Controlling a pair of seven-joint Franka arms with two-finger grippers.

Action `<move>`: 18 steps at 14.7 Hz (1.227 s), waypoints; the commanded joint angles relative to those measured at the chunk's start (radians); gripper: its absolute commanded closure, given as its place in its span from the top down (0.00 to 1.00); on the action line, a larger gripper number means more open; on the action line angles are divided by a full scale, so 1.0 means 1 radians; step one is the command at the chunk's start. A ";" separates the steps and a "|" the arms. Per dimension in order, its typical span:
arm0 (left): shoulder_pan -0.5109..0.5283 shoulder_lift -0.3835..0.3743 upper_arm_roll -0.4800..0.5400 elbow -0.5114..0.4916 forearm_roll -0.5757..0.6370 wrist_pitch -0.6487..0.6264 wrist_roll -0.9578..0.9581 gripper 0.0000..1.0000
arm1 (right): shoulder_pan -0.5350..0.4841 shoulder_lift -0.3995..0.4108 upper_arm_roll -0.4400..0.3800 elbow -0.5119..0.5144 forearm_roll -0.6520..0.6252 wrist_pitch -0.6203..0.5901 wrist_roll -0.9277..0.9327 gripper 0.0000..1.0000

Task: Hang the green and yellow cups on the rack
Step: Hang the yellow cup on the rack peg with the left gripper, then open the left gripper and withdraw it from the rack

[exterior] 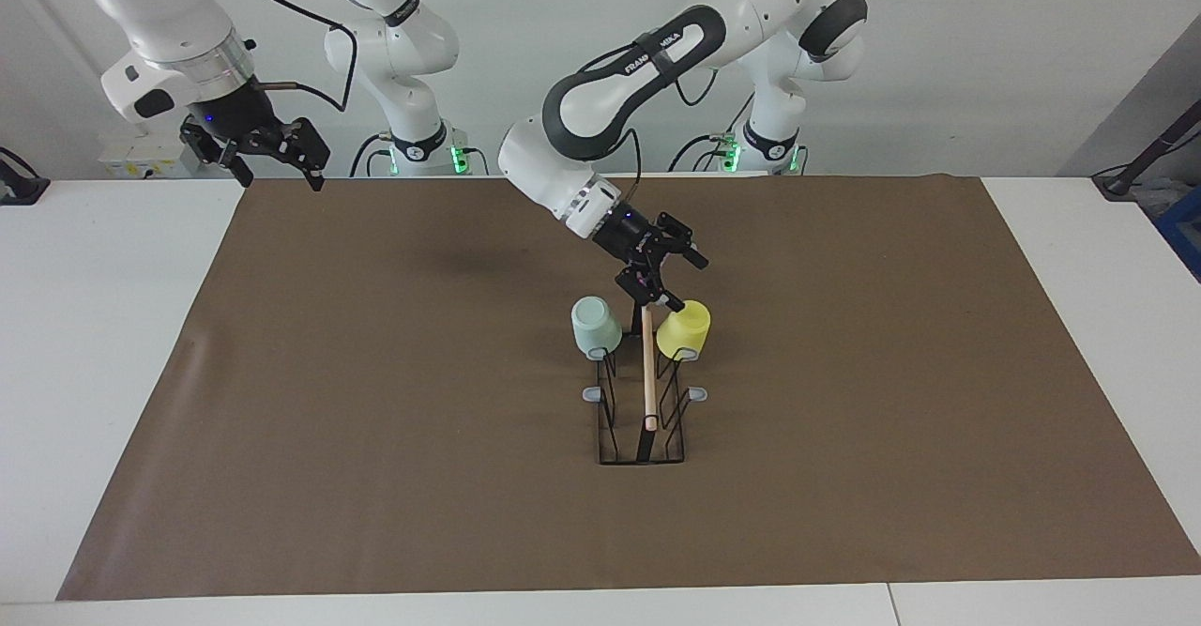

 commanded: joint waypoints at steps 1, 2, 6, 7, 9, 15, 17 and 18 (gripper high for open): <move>-0.008 -0.164 0.137 -0.098 -0.169 0.159 0.195 1.00 | -0.035 0.003 0.004 0.002 0.023 -0.004 0.006 1.00; -0.008 -0.197 0.170 -0.128 -0.206 0.198 0.257 1.00 | -0.035 0.000 0.004 0.002 0.023 -0.006 0.003 1.00; -0.006 -0.309 0.316 -0.237 -0.339 0.379 0.533 1.00 | -0.021 0.008 0.013 0.020 -0.040 -0.007 -0.027 1.00; -0.006 -0.335 0.350 -0.260 -0.372 0.420 0.620 1.00 | -0.021 0.011 0.013 0.032 -0.037 -0.024 -0.027 1.00; -0.006 -0.397 0.423 -0.322 -0.462 0.509 0.752 1.00 | -0.019 0.014 0.013 0.066 -0.040 -0.053 -0.027 1.00; 0.003 -0.556 0.588 -0.497 -0.658 0.675 1.119 1.00 | -0.007 0.024 0.018 0.066 -0.030 -0.050 -0.024 1.00; 0.046 -0.556 0.615 -0.468 -0.799 0.687 1.357 1.00 | -0.006 0.023 0.019 0.062 -0.028 -0.044 -0.023 1.00; 0.076 -0.559 0.616 -0.466 -0.876 0.675 1.506 1.00 | -0.006 0.023 0.019 0.062 -0.028 -0.046 -0.021 1.00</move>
